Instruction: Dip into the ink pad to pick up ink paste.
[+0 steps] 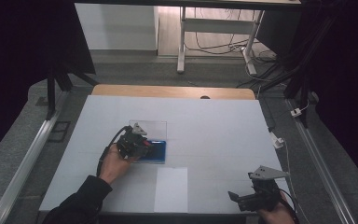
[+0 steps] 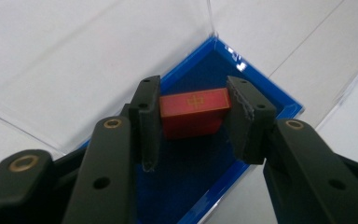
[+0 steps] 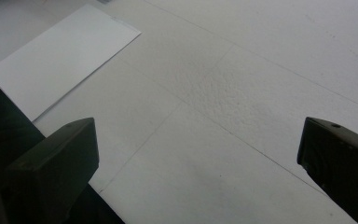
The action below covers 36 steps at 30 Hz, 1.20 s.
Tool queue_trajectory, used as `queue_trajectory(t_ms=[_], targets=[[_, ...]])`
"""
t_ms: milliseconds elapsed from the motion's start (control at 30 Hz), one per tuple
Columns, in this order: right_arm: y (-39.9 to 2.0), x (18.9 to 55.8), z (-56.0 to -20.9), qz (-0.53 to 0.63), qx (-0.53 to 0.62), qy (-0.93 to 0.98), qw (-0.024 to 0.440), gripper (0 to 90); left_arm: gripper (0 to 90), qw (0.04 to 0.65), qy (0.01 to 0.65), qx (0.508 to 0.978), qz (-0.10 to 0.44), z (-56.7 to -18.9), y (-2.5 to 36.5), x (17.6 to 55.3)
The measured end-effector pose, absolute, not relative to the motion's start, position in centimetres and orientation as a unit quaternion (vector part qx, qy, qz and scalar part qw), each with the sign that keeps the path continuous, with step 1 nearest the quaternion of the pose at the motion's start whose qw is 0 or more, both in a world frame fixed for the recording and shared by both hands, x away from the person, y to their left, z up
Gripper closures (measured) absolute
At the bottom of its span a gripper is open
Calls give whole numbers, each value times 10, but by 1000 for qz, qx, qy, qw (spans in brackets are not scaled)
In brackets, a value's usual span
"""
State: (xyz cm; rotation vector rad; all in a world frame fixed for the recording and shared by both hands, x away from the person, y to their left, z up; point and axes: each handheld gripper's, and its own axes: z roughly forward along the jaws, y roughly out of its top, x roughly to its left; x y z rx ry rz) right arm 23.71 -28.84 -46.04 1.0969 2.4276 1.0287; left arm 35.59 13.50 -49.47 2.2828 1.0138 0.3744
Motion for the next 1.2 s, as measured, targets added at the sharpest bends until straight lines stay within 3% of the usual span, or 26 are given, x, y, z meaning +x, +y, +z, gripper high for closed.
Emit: queue_trajectory(t_ms=[633,867,1200], targets=[[-287,237,-461,353,377,844,143,0,592,309,382,853,172,-501,132,346],[-287,237,-461,352,376,845,143,0,592,332,400,843,138,-503,142,351],[-287,237,-461,350,376,846,143,0,592,308,382,852,181,-503,131,343]])
